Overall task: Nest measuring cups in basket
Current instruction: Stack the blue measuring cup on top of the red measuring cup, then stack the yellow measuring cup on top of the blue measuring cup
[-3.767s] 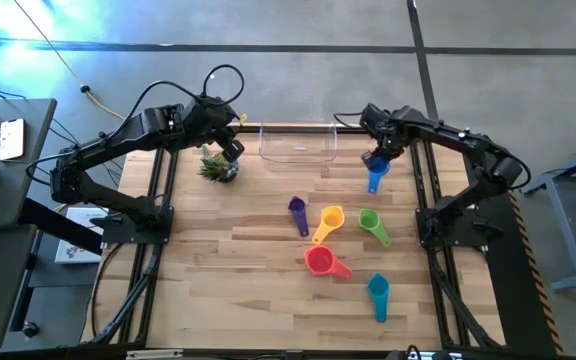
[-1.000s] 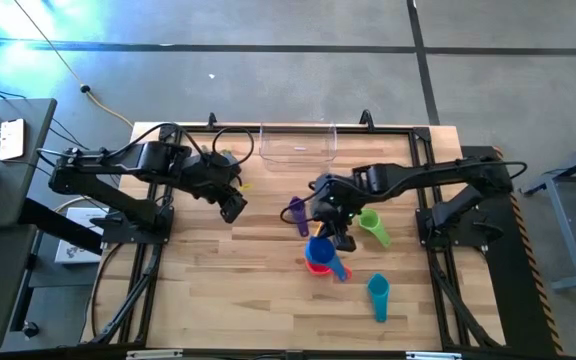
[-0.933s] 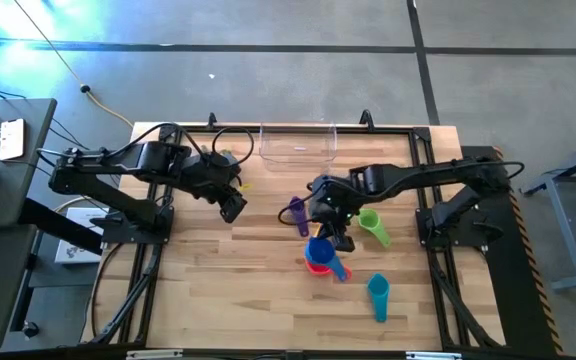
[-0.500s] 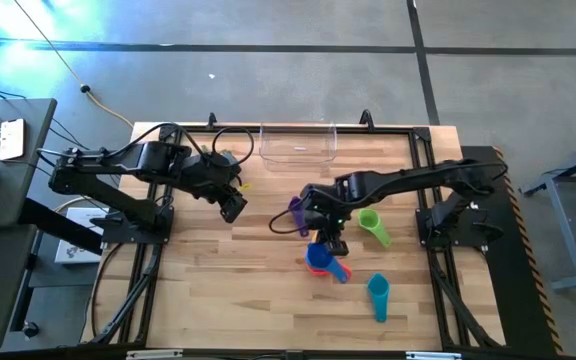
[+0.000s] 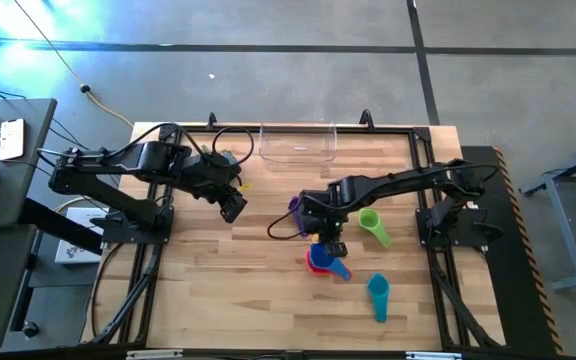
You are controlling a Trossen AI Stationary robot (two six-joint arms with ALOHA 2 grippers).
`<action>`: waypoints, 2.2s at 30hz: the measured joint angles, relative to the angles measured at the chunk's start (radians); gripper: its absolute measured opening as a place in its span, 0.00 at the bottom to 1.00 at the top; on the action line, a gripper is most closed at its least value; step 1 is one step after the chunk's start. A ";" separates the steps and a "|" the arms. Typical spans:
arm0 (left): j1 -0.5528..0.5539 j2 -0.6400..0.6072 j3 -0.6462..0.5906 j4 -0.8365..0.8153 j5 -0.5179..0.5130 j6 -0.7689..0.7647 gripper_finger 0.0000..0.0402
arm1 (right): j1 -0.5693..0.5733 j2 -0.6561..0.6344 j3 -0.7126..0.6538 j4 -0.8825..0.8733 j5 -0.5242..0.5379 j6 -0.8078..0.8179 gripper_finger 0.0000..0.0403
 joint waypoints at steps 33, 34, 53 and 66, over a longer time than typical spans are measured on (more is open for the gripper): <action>0.000 0.000 0.000 0.000 0.001 0.001 0.28 | 0.024 0.006 0.000 -0.009 0.049 0.015 0.16; 0.000 0.000 0.000 0.000 0.001 0.001 0.28 | 0.024 0.003 0.000 -0.015 0.049 0.034 0.16; 0.000 0.000 0.000 -0.002 0.002 0.046 0.28 | -0.070 -0.174 0.000 -0.158 0.301 0.300 0.17; 0.000 0.000 0.000 -0.001 0.002 0.063 0.28 | -0.247 -0.200 -0.166 -0.020 0.223 0.378 0.17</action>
